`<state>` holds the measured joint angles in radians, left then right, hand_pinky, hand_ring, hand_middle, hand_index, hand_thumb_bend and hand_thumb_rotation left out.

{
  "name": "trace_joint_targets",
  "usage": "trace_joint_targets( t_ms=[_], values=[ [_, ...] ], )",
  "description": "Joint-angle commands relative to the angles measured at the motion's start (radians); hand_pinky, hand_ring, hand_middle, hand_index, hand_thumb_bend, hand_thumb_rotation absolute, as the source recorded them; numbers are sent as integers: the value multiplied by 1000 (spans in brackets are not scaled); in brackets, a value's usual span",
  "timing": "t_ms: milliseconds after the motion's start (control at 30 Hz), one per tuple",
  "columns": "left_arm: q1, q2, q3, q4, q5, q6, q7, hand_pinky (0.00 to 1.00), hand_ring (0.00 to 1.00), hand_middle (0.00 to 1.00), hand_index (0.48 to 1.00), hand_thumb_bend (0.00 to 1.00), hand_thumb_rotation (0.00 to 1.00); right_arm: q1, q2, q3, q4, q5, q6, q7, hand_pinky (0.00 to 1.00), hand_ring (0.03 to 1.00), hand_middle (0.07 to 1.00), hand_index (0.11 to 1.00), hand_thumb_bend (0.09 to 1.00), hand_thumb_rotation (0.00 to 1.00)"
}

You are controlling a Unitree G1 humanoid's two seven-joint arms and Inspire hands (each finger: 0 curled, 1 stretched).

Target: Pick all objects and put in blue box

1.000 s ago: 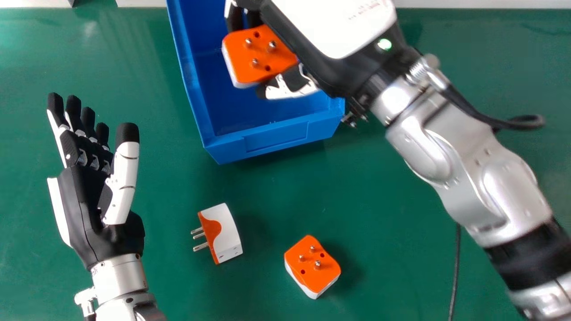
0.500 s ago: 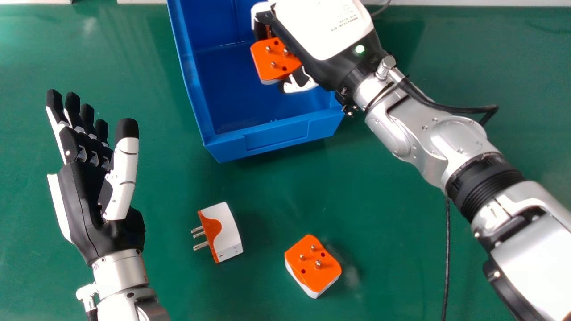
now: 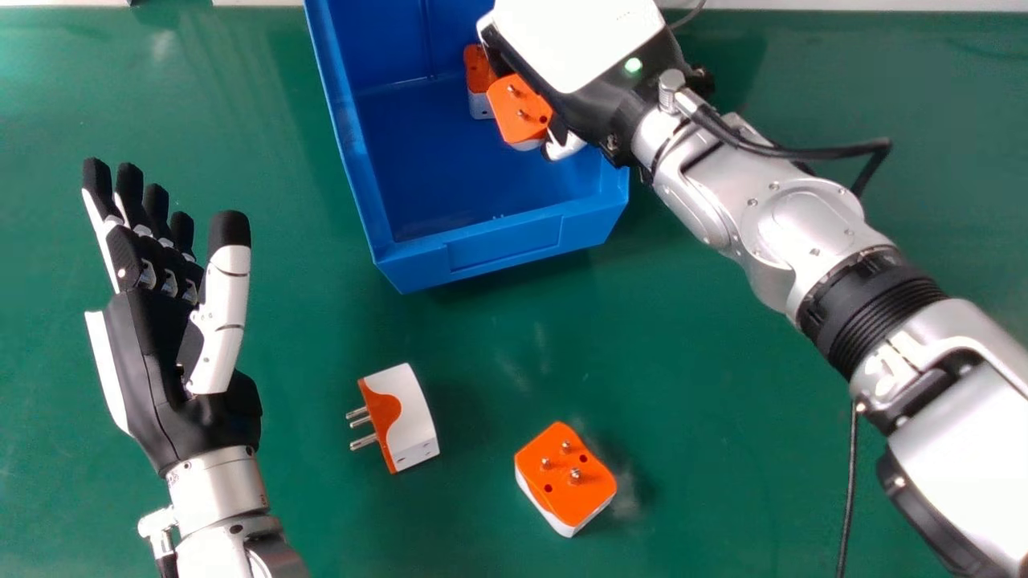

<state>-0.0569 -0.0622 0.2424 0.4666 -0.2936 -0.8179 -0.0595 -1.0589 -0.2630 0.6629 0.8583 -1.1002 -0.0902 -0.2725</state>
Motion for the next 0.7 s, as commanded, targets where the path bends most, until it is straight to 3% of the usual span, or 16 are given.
trace_joint_targets(
  t_ms=[0,133,167,233,267,333,367,400,433,667],
  values=[
    [-15,-29,-3,-4,6,-24,-1,1000,1000,1000,1000,652,393,2,-29,2,-59,-6,24,7,393,529,594,588,598,66],
    [-15,-30,-1,-1,1,-28,-3,1000,1000,1000,1000,652,393,15,-40,-2,-95,2,22,8,393,529,594,588,598,66],
    [-15,-31,-1,0,0,-29,-4,1000,1000,1000,1000,650,391,17,-42,-2,-100,4,20,9,511,623,675,670,679,170],
    [-13,-32,-2,-1,1,-29,-4,1000,1000,1000,1000,650,391,21,-44,-5,-108,10,14,9,511,623,675,670,679,170],
    [-13,-32,-2,-1,-1,-29,-5,1000,1000,1000,1000,651,388,23,-45,-6,-113,14,12,9,609,699,740,736,743,261],
    [-11,-33,-2,-2,-2,-28,-4,1000,1000,1000,1000,651,388,27,-47,-8,-123,15,10,6,609,699,740,736,743,261],
    [-10,-33,-2,-4,-1,-26,-3,1000,1000,1000,1000,648,385,29,-48,-9,-127,15,9,3,687,759,792,789,795,337],
    [-9,-33,-3,-6,-3,-24,-4,1000,1000,1000,1000,648,385,31,-49,-9,-132,16,8,2,687,759,792,789,795,337],
    [-9,-33,-3,-7,-5,-24,-6,1000,1000,1000,1000,649,383,32,-50,-10,-136,16,7,3,750,807,834,831,836,397],
    [-2,-34,-5,-8,-3,-28,-9,1000,1000,1000,1000,656,380,53,-63,-18,-193,14,14,14,872,902,915,914,917,523]
  ],
)
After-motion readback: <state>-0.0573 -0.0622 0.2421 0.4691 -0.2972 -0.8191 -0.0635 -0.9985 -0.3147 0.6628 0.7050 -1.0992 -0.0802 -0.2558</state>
